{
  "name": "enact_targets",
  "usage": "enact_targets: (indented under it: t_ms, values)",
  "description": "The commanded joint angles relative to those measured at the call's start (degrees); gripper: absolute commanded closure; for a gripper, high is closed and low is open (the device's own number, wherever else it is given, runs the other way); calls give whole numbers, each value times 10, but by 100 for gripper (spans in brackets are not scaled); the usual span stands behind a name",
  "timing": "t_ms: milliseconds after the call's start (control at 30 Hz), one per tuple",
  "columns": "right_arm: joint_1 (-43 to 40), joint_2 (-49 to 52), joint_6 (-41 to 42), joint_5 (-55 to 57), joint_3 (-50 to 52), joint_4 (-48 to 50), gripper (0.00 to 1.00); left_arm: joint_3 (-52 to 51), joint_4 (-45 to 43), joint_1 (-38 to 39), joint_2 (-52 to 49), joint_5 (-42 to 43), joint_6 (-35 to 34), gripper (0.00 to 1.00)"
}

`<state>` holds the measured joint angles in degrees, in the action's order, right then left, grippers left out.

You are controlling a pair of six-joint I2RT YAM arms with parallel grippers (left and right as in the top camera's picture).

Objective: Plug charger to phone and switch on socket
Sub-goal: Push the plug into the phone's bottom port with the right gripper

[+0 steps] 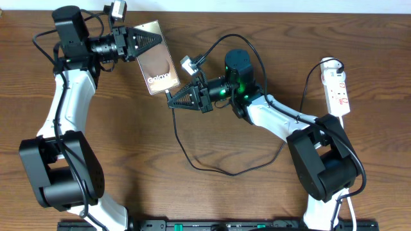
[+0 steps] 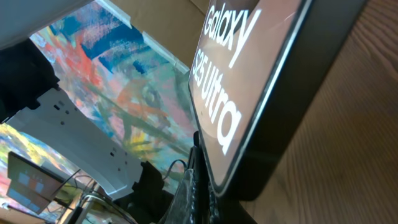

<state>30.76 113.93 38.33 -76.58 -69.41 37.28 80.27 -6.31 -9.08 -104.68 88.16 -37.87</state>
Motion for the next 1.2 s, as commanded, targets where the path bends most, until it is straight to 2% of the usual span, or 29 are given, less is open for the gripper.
enact_targets:
  t_ms: [0, 1167]
  values:
    - [-3, -3, -1, 11, -3, 2, 99, 5, -2, 5, 1, 19, -18, 92]
    - [-3, -3, 19, 25, -3, 2, 99, 5, -3, 8, 1, 19, 0, 92]
